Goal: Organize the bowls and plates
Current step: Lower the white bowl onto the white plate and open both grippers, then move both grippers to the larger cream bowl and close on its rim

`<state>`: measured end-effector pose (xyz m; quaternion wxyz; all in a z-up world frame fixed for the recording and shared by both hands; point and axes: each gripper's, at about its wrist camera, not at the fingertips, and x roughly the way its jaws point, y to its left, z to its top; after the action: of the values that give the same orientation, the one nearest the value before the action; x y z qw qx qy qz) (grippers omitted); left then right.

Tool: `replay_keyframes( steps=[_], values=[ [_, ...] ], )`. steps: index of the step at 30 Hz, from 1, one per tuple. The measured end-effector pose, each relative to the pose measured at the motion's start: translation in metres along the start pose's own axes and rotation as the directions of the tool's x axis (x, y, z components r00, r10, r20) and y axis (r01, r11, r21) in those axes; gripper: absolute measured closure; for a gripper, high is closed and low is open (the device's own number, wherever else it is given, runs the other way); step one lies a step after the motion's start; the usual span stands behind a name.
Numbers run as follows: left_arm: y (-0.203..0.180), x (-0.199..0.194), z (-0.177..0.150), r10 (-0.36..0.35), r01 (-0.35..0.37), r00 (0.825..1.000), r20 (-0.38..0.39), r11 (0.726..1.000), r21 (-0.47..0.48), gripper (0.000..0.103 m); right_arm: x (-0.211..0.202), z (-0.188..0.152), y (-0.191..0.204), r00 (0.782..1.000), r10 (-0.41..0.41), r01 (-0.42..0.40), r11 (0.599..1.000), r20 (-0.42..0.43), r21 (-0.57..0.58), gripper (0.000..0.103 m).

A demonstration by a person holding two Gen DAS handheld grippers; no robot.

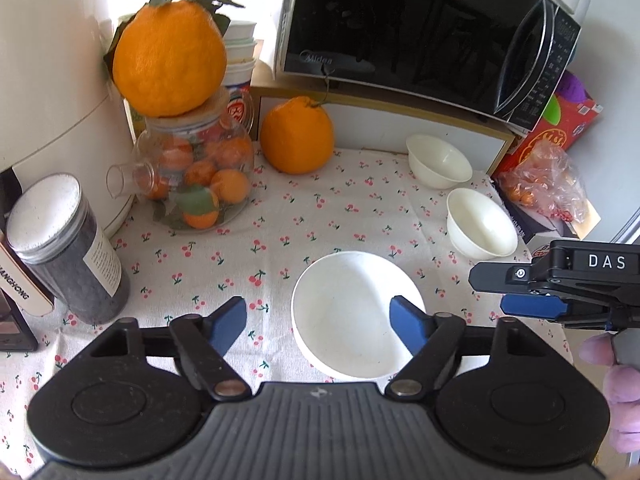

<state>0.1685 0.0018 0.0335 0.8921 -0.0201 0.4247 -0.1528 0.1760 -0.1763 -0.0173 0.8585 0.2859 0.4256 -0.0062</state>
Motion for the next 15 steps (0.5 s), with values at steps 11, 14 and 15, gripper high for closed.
replay_keyframes(
  steps=[11,14,15],
  values=[
    [-0.033,-0.015,0.007,-0.004,0.0,0.998,0.069,0.999,0.044,0.006,-0.032,0.011,-0.031,0.994,-0.035,0.033,0.999,0.103,0.016,0.024],
    [-0.046,-0.014,0.01,0.009,-0.015,0.997,0.078,0.996,0.086,0.003,-0.041,0.015,-0.043,0.99,-0.04,0.038,0.999,0.135,0.019,0.024],
    [-0.049,-0.012,0.011,0.013,-0.021,0.997,0.079,0.995,0.097,0.003,-0.044,0.017,-0.048,0.988,-0.044,0.041,0.999,0.145,0.022,0.024]
  ],
)
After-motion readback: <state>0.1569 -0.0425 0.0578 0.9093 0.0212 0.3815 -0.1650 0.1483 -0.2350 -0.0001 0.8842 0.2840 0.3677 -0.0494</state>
